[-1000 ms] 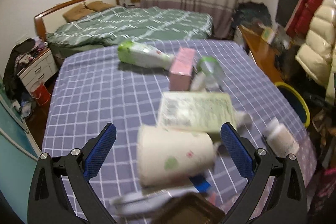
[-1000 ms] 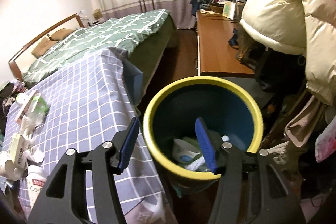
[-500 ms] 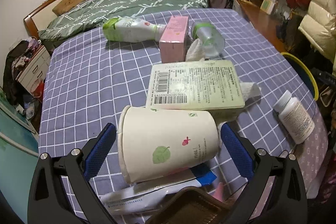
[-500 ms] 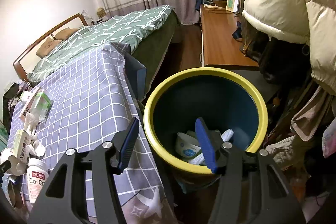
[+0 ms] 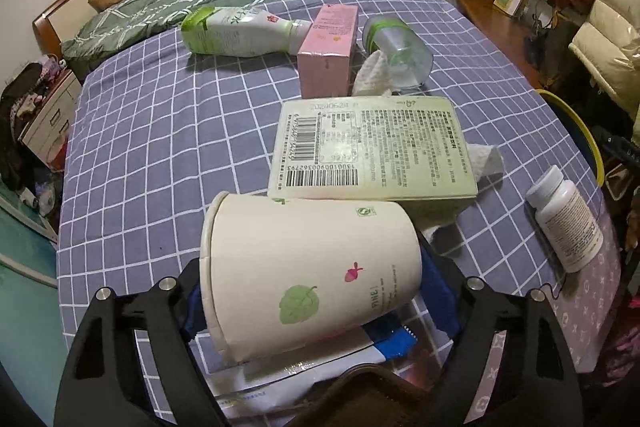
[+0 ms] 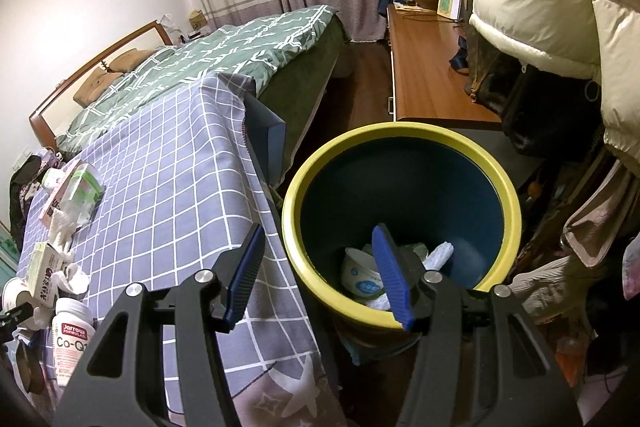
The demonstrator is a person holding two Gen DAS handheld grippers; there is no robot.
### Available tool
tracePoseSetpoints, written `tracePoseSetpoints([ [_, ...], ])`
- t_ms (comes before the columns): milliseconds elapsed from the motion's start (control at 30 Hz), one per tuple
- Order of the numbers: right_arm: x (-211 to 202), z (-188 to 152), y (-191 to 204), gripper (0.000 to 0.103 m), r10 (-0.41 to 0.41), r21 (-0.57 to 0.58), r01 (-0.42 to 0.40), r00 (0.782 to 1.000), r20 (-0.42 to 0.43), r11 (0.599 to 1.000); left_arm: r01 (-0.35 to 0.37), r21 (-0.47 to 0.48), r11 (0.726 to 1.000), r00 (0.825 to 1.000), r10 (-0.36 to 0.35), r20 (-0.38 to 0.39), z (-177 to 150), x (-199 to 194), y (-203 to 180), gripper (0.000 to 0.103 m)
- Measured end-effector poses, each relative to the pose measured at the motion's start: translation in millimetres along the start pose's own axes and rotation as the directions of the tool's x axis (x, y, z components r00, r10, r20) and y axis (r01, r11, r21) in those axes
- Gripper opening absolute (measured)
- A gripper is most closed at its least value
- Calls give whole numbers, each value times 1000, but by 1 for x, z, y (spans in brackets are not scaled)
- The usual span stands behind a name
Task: Collect trash
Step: 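Grasp the white paper cup with the left gripper, then carry the paper cup over the bin and open the left gripper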
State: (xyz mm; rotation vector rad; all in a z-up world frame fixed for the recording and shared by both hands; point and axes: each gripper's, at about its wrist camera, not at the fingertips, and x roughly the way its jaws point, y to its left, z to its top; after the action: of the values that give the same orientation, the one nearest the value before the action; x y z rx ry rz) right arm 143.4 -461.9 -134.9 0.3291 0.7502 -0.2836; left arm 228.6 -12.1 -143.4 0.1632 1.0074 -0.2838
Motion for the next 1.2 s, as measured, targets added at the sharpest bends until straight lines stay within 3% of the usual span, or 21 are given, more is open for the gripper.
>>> tracePoseSetpoints([
  [433, -10, -1, -2, 53, 21, -3, -21, 1000, 21, 1000, -18, 10, 1000, 995, 17, 93, 4, -47, -15, 81],
  [500, -12, 0, -5, 53, 23, 1, -23, 999, 28, 1000, -10, 19, 1000, 994, 8, 106, 5, -55, -22, 74],
  [700, -18, 0, -21, 53, 27, 23, -28, 999, 45, 999, 22, 46, 999, 989, -28, 143, 16, -73, -49, 74],
  [1000, -27, 0, -58, 53, 6, 59, -10, 997, 80, 998, 97, 151, 984, 979, -122, 164, 48, -78, -121, 74],
  [1200, -34, -5, -82, 53, -25, 57, 20, 995, 92, 998, 167, 266, 949, 968, -208, 137, 83, -64, -200, 74],
])
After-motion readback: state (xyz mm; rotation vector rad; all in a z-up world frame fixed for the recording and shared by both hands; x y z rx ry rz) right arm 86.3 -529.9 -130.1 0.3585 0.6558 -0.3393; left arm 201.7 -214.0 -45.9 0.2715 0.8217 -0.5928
